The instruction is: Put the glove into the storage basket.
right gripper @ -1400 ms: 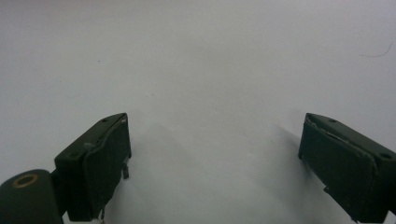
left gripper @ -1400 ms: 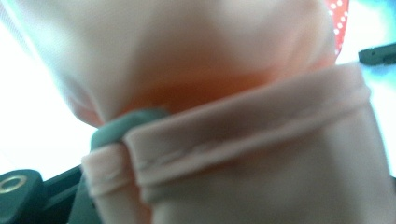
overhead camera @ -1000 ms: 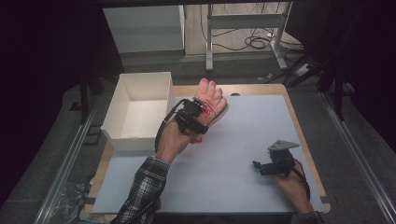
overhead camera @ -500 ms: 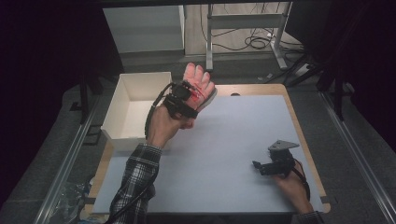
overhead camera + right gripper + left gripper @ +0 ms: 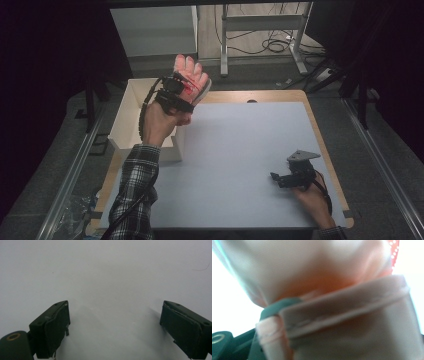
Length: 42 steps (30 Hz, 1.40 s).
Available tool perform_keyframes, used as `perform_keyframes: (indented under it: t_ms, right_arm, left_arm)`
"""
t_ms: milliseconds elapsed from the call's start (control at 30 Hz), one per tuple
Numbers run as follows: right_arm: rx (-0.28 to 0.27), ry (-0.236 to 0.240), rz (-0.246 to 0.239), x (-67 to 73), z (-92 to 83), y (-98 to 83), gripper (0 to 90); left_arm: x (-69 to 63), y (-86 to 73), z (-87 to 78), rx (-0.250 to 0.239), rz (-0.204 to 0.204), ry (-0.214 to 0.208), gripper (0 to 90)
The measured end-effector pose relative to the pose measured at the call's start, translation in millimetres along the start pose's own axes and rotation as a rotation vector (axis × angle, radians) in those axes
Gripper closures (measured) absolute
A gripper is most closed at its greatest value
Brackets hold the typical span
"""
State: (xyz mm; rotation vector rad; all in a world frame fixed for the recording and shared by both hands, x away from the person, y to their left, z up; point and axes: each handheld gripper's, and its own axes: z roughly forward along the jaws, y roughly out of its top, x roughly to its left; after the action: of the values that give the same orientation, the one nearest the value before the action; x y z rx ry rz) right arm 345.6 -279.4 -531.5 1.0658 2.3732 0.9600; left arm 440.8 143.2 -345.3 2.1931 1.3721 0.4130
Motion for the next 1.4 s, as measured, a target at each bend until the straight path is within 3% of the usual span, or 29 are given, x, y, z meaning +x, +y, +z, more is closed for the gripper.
perform_keyframes:
  t_ms: [333, 400, 667, 833, 1133, 1400]
  right_arm:
    - [0.0, 0.0, 0.0, 0.1, 0.0, -0.1, 9.4]
    - [0.0, 0.0, -0.001, 0.0, 0.0, 0.0, 9.4]
    - [-0.001, -0.001, 0.0, 0.0, 0.0, 0.0, 9.4]
    - [-0.001, -0.002, 0.0, 0.0, 0.0, 0.0, 9.4]
    - [0.0, -0.001, 0.0, 0.0, -0.1, -0.1, 9.5]
    - [-0.001, -0.001, -0.001, 0.0, 0.0, -0.1, 9.5]
  left_arm:
    - [34.9, -12.2, -7.1, -0.011, -0.085, 0.06, 44.3]
    - [45.6, -19.2, -5.1, -0.01, -0.119, 0.076, 44.2]
    - [71.1, -40.0, 8.5, -0.006, -0.179, 0.119, 43.8]
    - [78.5, -49.2, 22.0, -0.005, -0.194, 0.13, 43.5]
    - [82.7, -59.9, 63.8, 0.0, -0.211, 0.133, 42.4]
    - [80.8, -59.1, 89.9, 0.055, -0.206, 0.143, 41.9]
